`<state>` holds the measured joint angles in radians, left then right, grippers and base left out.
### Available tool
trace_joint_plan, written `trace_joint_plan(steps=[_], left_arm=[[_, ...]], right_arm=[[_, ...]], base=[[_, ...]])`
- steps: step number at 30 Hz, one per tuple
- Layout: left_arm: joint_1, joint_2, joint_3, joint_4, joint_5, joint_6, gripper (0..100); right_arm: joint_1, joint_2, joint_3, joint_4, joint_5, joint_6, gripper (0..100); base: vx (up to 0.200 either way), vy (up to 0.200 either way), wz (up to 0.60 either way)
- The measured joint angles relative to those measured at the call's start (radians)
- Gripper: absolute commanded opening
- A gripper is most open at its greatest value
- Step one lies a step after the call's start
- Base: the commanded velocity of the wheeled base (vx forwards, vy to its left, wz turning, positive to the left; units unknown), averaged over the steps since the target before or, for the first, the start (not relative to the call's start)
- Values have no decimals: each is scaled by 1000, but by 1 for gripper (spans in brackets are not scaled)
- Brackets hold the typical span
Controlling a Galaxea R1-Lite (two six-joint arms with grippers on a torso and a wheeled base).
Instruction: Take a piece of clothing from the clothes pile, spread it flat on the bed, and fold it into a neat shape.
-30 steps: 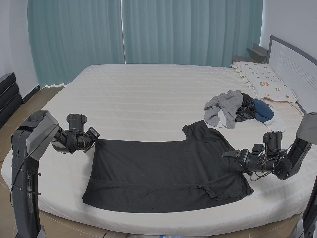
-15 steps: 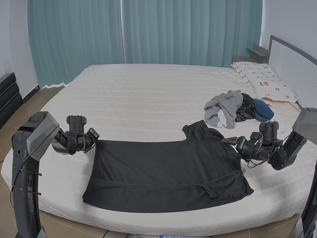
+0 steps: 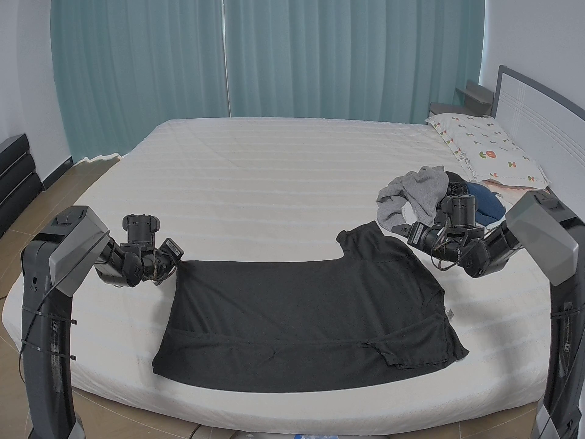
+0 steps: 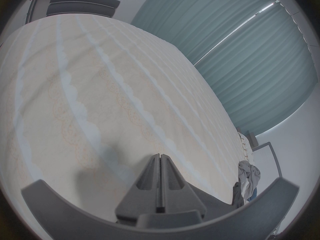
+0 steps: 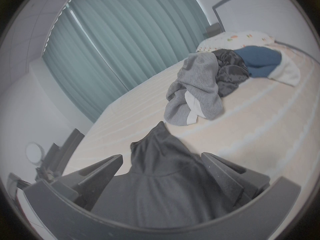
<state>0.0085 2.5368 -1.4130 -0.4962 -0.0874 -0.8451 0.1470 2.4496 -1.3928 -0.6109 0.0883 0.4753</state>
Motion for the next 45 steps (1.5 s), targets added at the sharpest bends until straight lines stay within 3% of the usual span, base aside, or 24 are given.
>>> trace_joint_plan(steps=[9, 15, 16, 30, 45], left_arm=[[-1, -1, 6, 0, -2, 0, 0], [-1, -1, 8, 0, -2, 0, 0], [-1, -1, 8, 0, -2, 0, 0], [-1, -2, 7, -3, -2, 0, 0], [8, -81, 39, -13, 12, -80, 0]], right_arm=[[6, 165, -284, 167, -40, -54, 100], [4, 236, -389, 203, -44, -58, 100], [4, 240, -395, 208, -44, -58, 0], [-18, 270, -446, 235, -46, -24, 0], [-34, 185, -386, 194, -47, 136, 0]], base=[[0, 0, 0], [0, 0, 0], [0, 0, 0], [0, 0, 0], [0, 0, 0]])
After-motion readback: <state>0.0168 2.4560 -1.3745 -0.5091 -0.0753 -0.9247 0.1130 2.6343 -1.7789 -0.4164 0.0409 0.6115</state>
